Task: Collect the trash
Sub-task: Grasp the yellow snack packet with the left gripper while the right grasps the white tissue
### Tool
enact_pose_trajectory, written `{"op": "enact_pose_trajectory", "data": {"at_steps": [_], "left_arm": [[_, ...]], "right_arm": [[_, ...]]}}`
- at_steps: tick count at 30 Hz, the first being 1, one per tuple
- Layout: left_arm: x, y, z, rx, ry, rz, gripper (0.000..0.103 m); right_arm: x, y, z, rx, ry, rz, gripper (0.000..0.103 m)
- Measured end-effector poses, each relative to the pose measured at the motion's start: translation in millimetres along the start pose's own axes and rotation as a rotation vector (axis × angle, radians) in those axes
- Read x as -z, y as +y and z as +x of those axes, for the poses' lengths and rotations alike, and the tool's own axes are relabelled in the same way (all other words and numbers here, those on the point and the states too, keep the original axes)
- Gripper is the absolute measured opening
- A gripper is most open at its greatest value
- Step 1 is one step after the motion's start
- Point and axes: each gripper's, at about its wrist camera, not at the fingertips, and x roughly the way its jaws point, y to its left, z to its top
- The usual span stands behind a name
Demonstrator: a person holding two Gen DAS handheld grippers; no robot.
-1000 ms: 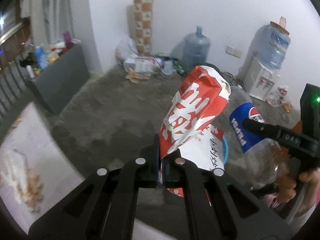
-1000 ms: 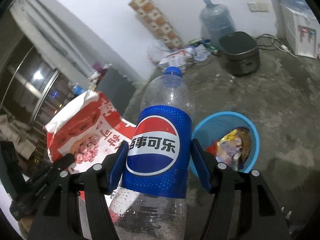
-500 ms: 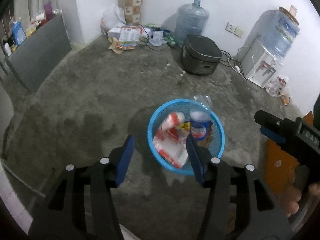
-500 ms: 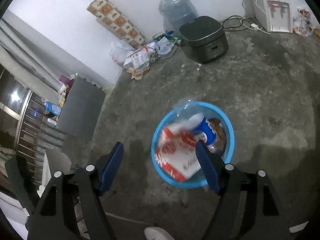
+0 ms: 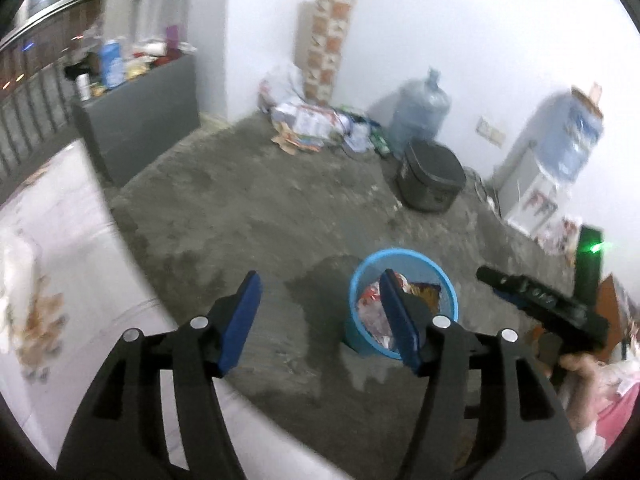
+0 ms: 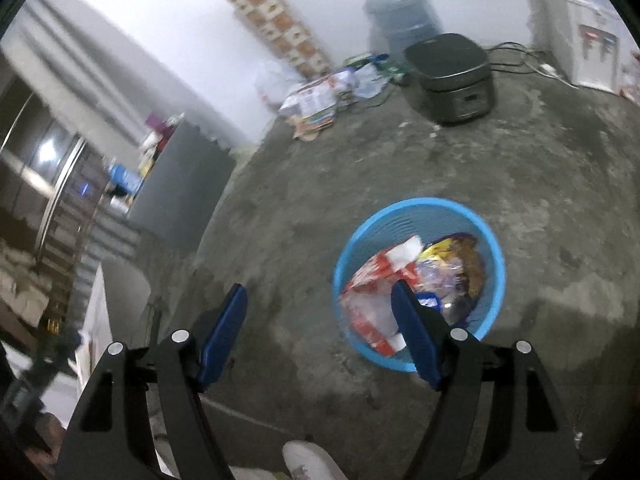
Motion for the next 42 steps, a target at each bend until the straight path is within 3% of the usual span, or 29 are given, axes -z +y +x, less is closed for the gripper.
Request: {"op": "enact_pose_trajectory", "data": {"at_steps": [3,8,13,17,19,24,29,32,34,39,42], "left_arm": [[7.3,43.4,-40.6,-0.042,-0.053,-0.044,0.059],[24.6,128.5,-102.5,-0.208,-0.138,-0.083,0.061],[44.5,232.0,-143.2,-0.328,-0.183,-0.289,0.061],[60.3,294.6,-159.1,-0.348,-0.21,-0.472,0.06],[64.4,315.0,-158.1,-0.358,-0.213,-0.514,0.058],[67.4,345.0,-137.8,-0.309,-0.171,-0.525,0.039],[52.2,357.3,-105.7,-0.253,-0.127,-0.493,0.027],[44.7,367.1,-81.2,-0.241,-0.083,-0.476,0.015],[43.8,369.7,-70.1,-0.231,-0.052,-0.461,0.004],[50.5,366.8,-71.3,-0.221,-0.039,-0.435,0.002],[59.5,366.8,-79.2,-0.198,-0.031,-0.45,0.002]], "right_arm": [[11.1,22.6,9.0,-0.026,0.036,-0.064,0.072],[31.1,83.1,16.2,-0.106,0.098,-0.176,0.072],[39.4,192.2,14.5,-0.257,0.148,-0.335,0.072],[52.4,288.4,25.4,-0.376,0.238,-0.492,0.072],[67.0,336.1,39.6,-0.42,0.303,-0.56,0.072],[107.5,424.3,82.7,-0.432,0.377,-0.701,0.072],[126.7,469.4,123.4,-0.404,0.383,-0.773,0.066],[132.3,476.8,141.4,-0.376,0.391,-0.79,0.053],[137.9,478.8,154.3,-0.357,0.421,-0.789,0.036],[152.4,479.5,161.4,-0.359,0.463,-0.814,0.022],[157.9,476.9,162.6,-0.399,0.533,-0.795,0.014]]}}
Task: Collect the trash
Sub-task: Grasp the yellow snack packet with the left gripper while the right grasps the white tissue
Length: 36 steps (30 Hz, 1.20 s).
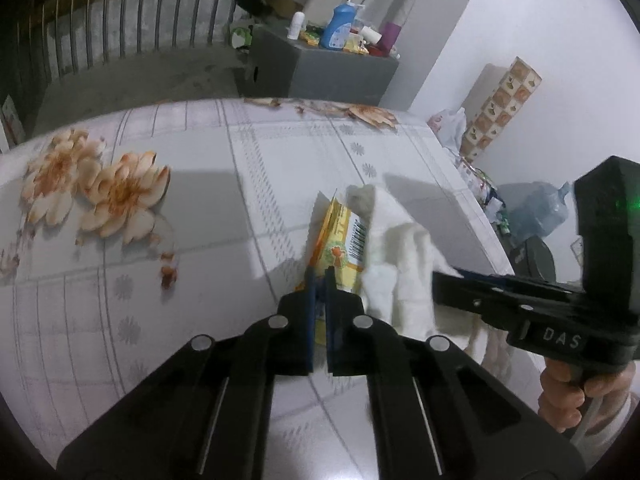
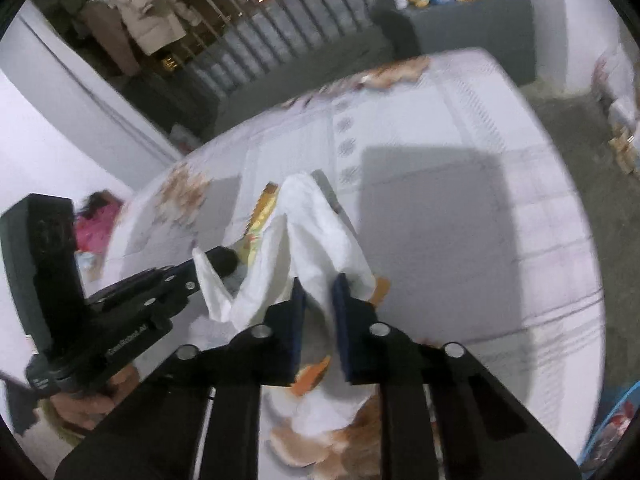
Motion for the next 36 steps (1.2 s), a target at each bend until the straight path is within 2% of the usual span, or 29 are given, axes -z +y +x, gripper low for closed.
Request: {"op": "enact_pose_trajectory", "data": {"at_steps": [7,12,21,27,32,36], "left_arm": [[35.2,-2.6,-29.1,0.008,0.031,-0.013,0.001],[81.0,-12.9,-62.1,0.01,0.048,-0.004,0.001],[182.1,-42.5,-122.5,0.052,0.072,0.04,0.0],[233.2,-46.6,-149.4,0.096,0.088,-0.012,0.0],[250.5,-46.7,-167.4,0.092,0.056,-0.031,0.0],[244.2,-36.0,-175.5,0.077,0.012,-0.077,0.0]], "right_arm": [[30.6,19.5,-5.8,-0.036,0.03,-0.046,0.013],[72.6,31.8,-19.5,-0.074,0.047,-0.072,0.013],[160.3,70.3,-58.6,-0.036,0.054,-0.18,0.013],[209.2,80.8,-82.5,-0.018,0.047,-0.174,0.013],[233.0,80.4,-98.8,-0.037,0.035,-0.149,0.009],[228.5,75.9,-118.7,-0.073,-0.031,-0.096,0.008]]}}
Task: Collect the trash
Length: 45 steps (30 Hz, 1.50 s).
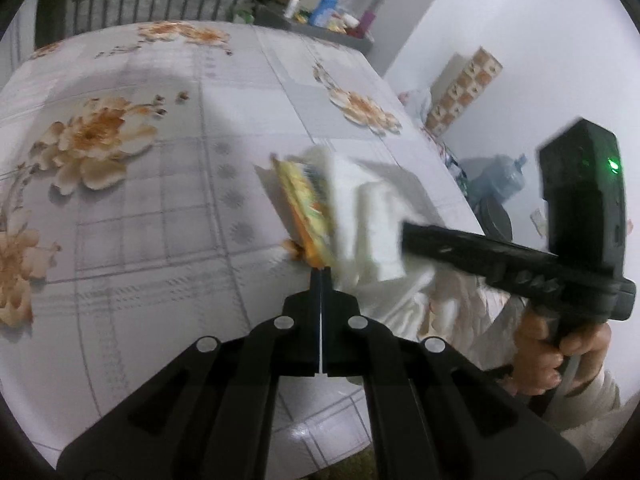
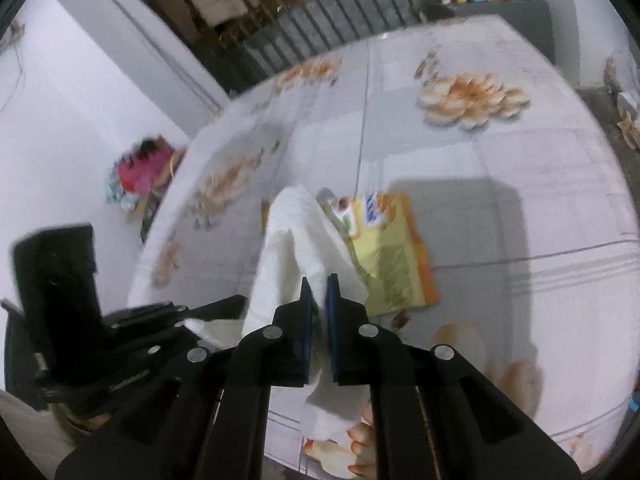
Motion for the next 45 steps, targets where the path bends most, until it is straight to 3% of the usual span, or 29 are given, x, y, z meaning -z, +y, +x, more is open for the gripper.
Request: {"op": "enact_pose_trajectory", "data": {"at_steps": [4,9,16,23,26,29,30,34,35,38,45], "left_arm": [[-1.0,6.4,4.3,-0.004,0.011,-0.042,0.019],[-6.1,9.8,8.9,0.023,-0.002,-0.078,0.028],[-34.3,18.2,31.9,0.14,0.005,-0.174,0.029],[-61.4,20.6,62.9,0.181,0.007,-0.262,0.028],[-60.7,21.1,64.1,0.287,-0.014,-0.299,0.026],[-55.6,20.9,54.7,0.472,-0.072,-0.317,0.026],[-54.2,19.3,54.4,0.5,-0.07,-0.312,0.026],[-50.4,13.8,72.7,0.393,-0.001,-0.294,0.026],[-49.3,13.0,78.8,0.366,0.014,-0.294,0.022],[-50.8,3.8,83.7,0.298,-0.001,-0.218,0.016],[-53.8,2.9,80.6,0.304,-0.009,-0.195,0.012]], "right_arm": [[-12.2,-9.5,-14.4,0.08,-0.051,0.008,0.007],[-9.6,-16.6,-4.2,0.18,-0.035,-0.013,0.007],[-3.9,-22.1,13.9,0.163,-0.006,-0.014,0.007],[-2.2,-27.2,13.2,0.119,-0.014,0.008,0.007],[-2.2,-27.7,13.5,0.115,-0.014,0.006,0.007],[-2.1,-29.0,14.3,0.103,-0.016,0.008,0.007],[-2.0,-30.2,14.4,0.097,-0.017,0.013,0.007],[-2.2,-34.7,13.6,0.068,-0.017,0.036,0.007],[-2.4,-34.3,13.6,0.07,-0.017,0.035,0.007],[-1.4,-31.7,13.5,0.078,-0.02,0.029,0.007],[-0.8,-32.6,9.8,0.087,-0.012,0.031,0.007]]}}
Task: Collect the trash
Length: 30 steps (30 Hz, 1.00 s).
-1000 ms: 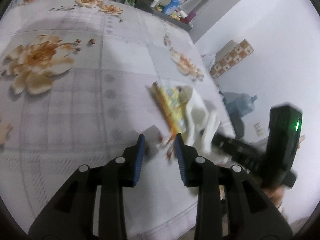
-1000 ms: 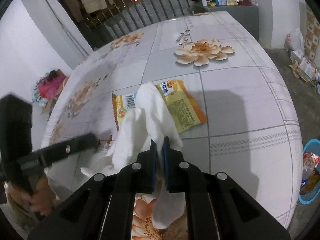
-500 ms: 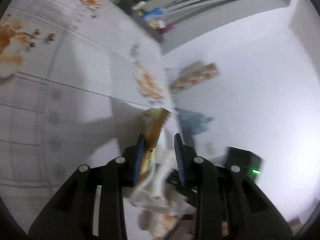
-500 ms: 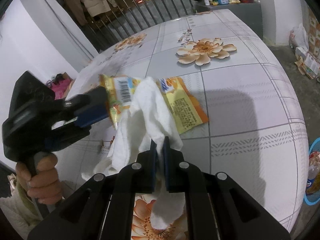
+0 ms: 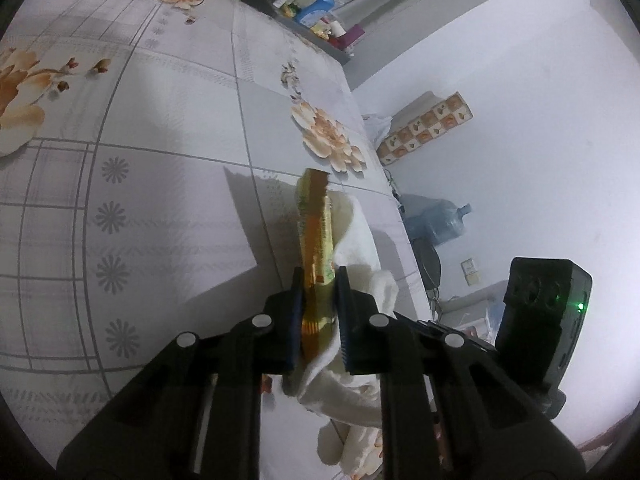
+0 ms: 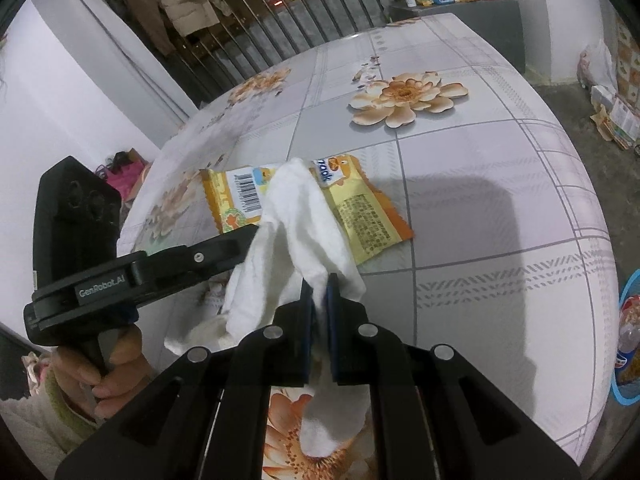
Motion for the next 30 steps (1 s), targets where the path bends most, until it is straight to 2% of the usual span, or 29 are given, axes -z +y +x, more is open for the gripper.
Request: {"op": "enact_pose_trajectory", "data": {"at_steps": [7,14,17,21,24,26,29,30], "left_arm": [[1.2,-4.5,-0.4,0.03,0.011,0.029,0.012],[-2.1,3.1,-4.5,0.009,-0.013,0.003,0.012],[0.4,-2.7,-10.3,-0.042,-0.011,0.045,0.012],[5.8,-22.0,-26.9,-0.181,-0.016,0.198,0.011],[9.1,-22.2,-39.4,-0.245,-0.017,0.239,0.012],[8.5,-13.9,-43.7,-0.242,-0.014,0.204,0.012],[6.9,-1.0,-47.3,-0.235,-0.01,0.145,0.017],[5.8,2.0,-47.6,-0.234,-0.01,0.128,0.019]], "right_arm": [[0.1,-8.9,-13.4,0.037,-0.011,0.003,0.007],[2.2,-16.4,-19.1,0.069,-0.014,0.003,0.007],[1.2,-22.7,-21.1,0.079,-0.014,0.025,0.007],[-0.5,-25.8,-23.1,0.098,-0.015,0.038,0.007],[-1.6,-30.0,-23.2,0.095,-0.003,0.056,0.009],[-2.4,-32.9,-23.9,0.081,0.002,0.073,0.012],[-4.6,-34.7,-27.1,0.057,0.001,0.096,0.026],[-5.7,-34.5,-29.6,0.055,-0.006,0.098,0.034]]}}
